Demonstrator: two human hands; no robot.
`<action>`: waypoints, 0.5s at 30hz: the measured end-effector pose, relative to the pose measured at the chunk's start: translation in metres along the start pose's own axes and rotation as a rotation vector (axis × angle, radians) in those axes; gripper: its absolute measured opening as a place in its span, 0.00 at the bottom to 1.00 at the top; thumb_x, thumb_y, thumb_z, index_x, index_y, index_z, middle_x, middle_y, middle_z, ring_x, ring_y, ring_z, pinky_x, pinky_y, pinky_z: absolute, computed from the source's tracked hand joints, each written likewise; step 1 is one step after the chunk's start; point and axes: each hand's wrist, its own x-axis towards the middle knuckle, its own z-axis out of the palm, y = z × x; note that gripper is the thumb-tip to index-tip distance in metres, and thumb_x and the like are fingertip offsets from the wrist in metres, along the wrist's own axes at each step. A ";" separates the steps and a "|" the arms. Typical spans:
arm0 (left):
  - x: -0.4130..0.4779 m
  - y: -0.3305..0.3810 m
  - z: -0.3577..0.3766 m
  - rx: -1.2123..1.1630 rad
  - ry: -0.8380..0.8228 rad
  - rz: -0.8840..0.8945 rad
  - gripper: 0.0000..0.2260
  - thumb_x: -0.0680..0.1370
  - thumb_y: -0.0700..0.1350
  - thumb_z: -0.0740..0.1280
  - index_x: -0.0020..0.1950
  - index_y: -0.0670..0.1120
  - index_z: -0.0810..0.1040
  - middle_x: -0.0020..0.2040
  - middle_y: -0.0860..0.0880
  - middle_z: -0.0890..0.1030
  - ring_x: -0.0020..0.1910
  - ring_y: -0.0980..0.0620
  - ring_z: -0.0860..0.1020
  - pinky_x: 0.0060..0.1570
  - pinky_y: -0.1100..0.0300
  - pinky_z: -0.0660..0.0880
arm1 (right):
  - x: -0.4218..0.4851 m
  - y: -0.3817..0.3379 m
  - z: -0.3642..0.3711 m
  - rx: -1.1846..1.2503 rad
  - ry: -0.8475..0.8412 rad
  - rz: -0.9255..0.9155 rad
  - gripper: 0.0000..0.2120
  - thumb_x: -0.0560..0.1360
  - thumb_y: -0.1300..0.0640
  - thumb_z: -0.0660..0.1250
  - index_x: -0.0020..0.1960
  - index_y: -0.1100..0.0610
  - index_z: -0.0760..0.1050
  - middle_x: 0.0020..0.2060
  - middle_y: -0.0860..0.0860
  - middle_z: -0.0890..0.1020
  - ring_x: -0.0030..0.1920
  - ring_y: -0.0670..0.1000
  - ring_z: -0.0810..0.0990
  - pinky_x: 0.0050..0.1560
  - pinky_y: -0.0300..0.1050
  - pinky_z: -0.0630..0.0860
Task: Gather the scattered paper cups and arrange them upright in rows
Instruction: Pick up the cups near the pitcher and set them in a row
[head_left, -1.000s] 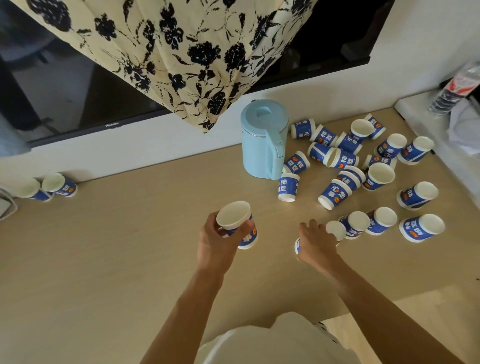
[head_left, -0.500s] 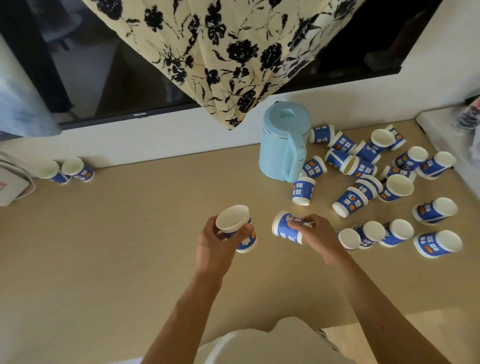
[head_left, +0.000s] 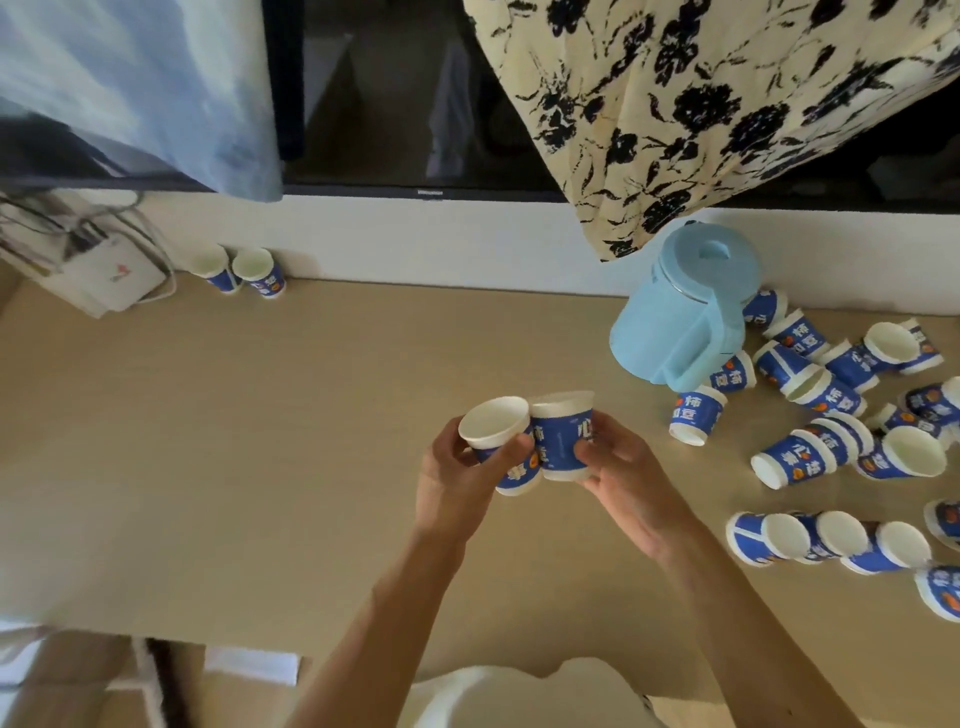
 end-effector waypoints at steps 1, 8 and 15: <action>0.002 0.001 -0.008 -0.012 0.006 0.006 0.18 0.69 0.48 0.79 0.58 0.49 0.82 0.50 0.52 0.87 0.50 0.55 0.85 0.50 0.58 0.82 | 0.004 -0.001 0.009 -0.046 -0.015 -0.011 0.27 0.72 0.59 0.73 0.70 0.60 0.73 0.64 0.63 0.80 0.64 0.60 0.80 0.65 0.56 0.77; 0.015 -0.006 -0.070 -0.038 0.067 0.015 0.17 0.72 0.44 0.79 0.59 0.49 0.82 0.51 0.52 0.87 0.50 0.56 0.85 0.45 0.64 0.80 | 0.040 0.002 0.058 -0.333 -0.124 0.011 0.28 0.66 0.53 0.76 0.66 0.53 0.79 0.61 0.56 0.84 0.63 0.59 0.82 0.63 0.55 0.77; 0.039 -0.021 -0.141 -0.027 0.160 0.018 0.17 0.70 0.47 0.79 0.57 0.54 0.82 0.51 0.56 0.86 0.51 0.58 0.83 0.44 0.66 0.78 | 0.087 0.025 0.130 -0.453 -0.201 0.059 0.36 0.60 0.53 0.79 0.67 0.57 0.77 0.59 0.56 0.85 0.61 0.58 0.82 0.57 0.49 0.80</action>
